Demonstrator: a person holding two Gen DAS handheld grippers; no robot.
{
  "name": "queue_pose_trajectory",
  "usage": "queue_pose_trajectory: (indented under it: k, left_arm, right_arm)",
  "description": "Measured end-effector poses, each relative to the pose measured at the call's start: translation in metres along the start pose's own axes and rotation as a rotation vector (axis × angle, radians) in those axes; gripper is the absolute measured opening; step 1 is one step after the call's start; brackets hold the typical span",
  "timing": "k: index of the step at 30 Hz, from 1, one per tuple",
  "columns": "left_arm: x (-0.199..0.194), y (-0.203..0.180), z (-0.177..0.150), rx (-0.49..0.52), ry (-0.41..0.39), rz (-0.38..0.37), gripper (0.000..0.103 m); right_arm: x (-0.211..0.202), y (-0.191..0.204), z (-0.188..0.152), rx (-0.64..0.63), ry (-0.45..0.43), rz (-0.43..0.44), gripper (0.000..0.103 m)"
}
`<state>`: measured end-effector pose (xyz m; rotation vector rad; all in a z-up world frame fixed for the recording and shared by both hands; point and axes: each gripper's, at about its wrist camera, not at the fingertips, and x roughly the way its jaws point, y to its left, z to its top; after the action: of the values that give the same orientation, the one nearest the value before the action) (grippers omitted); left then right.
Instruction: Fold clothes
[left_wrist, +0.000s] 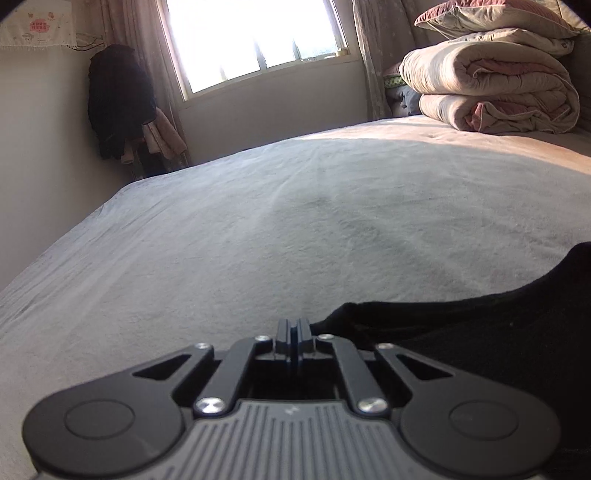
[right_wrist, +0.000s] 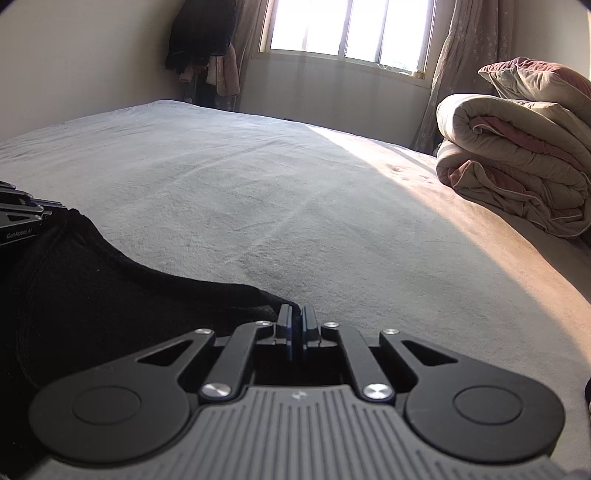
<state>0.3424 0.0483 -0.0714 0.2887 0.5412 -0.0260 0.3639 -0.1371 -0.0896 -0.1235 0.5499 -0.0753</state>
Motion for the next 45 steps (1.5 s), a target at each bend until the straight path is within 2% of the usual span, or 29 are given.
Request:
queue_pose_trajectory:
  k: [4, 8, 11, 13, 14, 18, 20, 23, 27, 32, 34, 35, 36, 38, 41, 43, 45]
  left_arm:
    - [-0.001, 0.005, -0.001, -0.027, 0.003, -0.006, 0.008]
    - [-0.003, 0.012, -0.003, -0.076, 0.004, -0.005, 0.036]
    - [-0.003, 0.02, -0.003, -0.131, 0.013, -0.015, 0.045]
    - [-0.005, 0.029, -0.003, -0.188, 0.02, -0.034, 0.051]
    - [-0.007, 0.034, -0.003, -0.218, 0.023, -0.05, 0.052]
    - [-0.039, 0.065, -0.009, -0.306, 0.019, -0.116, 0.055]
    - [-0.058, 0.085, -0.016, -0.343, 0.021, -0.103, 0.059]
    - [-0.079, 0.113, -0.028, -0.384, 0.051, -0.059, 0.059]
    - [-0.095, 0.146, -0.047, -0.429, 0.119, 0.001, 0.059]
    - [-0.088, 0.158, -0.069, -0.47, 0.231, 0.044, 0.056]
    - [-0.086, 0.153, -0.076, -0.452, 0.233, 0.076, 0.043]
    - [-0.088, 0.148, -0.078, -0.415, 0.218, 0.092, 0.026]
    - [-0.09, 0.142, -0.079, -0.378, 0.203, 0.109, 0.001]
    - [-0.096, 0.136, -0.079, -0.365, 0.201, 0.168, 0.001]
    - [-0.106, 0.137, -0.078, -0.407, 0.231, 0.248, 0.001]
    - [-0.11, 0.141, -0.078, -0.419, 0.241, 0.238, 0.001]
    - [-0.115, 0.147, -0.078, -0.433, 0.246, 0.219, 0.006]
  right_arm:
    - [0.003, 0.0, 0.0, 0.002, 0.01, 0.002, 0.014]
    - [0.003, 0.004, 0.0, -0.015, 0.011, -0.026, 0.02]
    - [0.003, 0.004, 0.0, -0.018, 0.015, -0.051, 0.027]
    - [0.003, 0.001, 0.0, 0.004, 0.02, -0.068, 0.036]
    - [0.003, -0.002, 0.001, 0.023, 0.021, -0.072, 0.041]
    - [-0.007, -0.012, 0.005, 0.067, 0.009, -0.056, 0.05]
    - [-0.017, -0.014, 0.01, 0.082, 0.002, -0.059, 0.05]
    - [-0.034, -0.018, 0.018, 0.117, 0.003, -0.057, 0.053]
    - [-0.056, -0.028, 0.017, 0.117, 0.029, -0.098, 0.053]
    - [-0.083, -0.057, 0.004, 0.148, 0.07, -0.179, 0.053]
    - [-0.092, -0.07, -0.003, 0.189, 0.084, -0.182, 0.053]
    - [-0.095, -0.076, -0.007, 0.208, 0.091, -0.182, 0.053]
    - [-0.099, -0.081, -0.01, 0.229, 0.101, -0.185, 0.053]
    - [-0.102, -0.086, -0.015, 0.25, 0.114, -0.189, 0.053]
    - [-0.105, -0.09, -0.019, 0.258, 0.127, -0.201, 0.053]
    - [-0.106, -0.09, -0.02, 0.255, 0.132, -0.208, 0.053]
    - [-0.106, -0.091, -0.021, 0.246, 0.138, -0.21, 0.053]
